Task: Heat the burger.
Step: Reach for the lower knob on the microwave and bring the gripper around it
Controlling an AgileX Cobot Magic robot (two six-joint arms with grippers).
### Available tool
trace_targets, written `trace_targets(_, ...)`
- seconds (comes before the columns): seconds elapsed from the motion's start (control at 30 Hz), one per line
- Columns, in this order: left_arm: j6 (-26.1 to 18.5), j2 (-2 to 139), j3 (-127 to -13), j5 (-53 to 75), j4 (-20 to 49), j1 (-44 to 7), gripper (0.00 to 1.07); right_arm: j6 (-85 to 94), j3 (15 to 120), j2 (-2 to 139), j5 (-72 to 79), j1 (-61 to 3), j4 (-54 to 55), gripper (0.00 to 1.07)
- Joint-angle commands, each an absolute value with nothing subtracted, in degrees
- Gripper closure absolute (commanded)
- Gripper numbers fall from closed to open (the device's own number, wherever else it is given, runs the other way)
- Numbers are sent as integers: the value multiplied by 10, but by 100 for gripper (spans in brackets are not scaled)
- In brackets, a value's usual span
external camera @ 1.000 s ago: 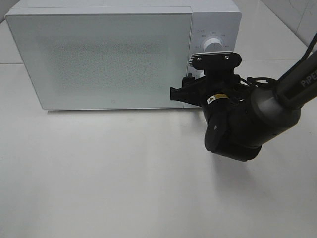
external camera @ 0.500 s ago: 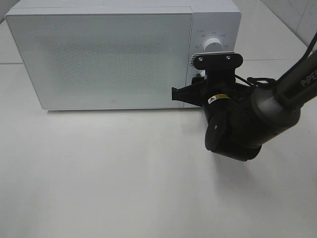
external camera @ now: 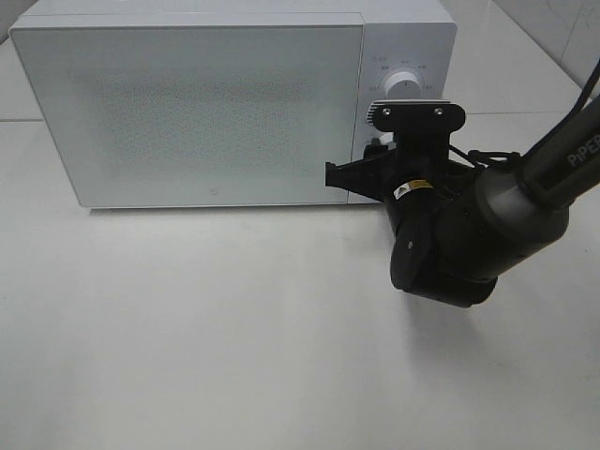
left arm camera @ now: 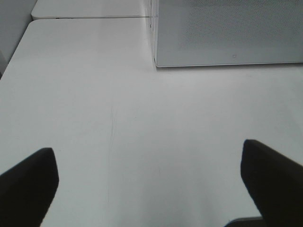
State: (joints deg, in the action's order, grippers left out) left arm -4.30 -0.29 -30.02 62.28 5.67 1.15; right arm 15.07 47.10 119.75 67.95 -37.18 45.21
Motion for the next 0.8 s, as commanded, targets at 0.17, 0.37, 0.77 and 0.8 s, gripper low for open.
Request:
trace_targets(0.17,-42,-15,-298,614,58,13,8,-36,482,1194,718,-367,365,105)
trace_targets(0.37,-42,-15,-298,614,58,13,8,-211,482,1194,705,-367,314,105)
trace_targets(0.77,-42,-15,-298,614,58,13,8,-565,482,1194,708,-367,248,105)
trace_targets(0.8,-42,-15,-298,614,58,13,8,-565,482,1194,708,-367,248,105)
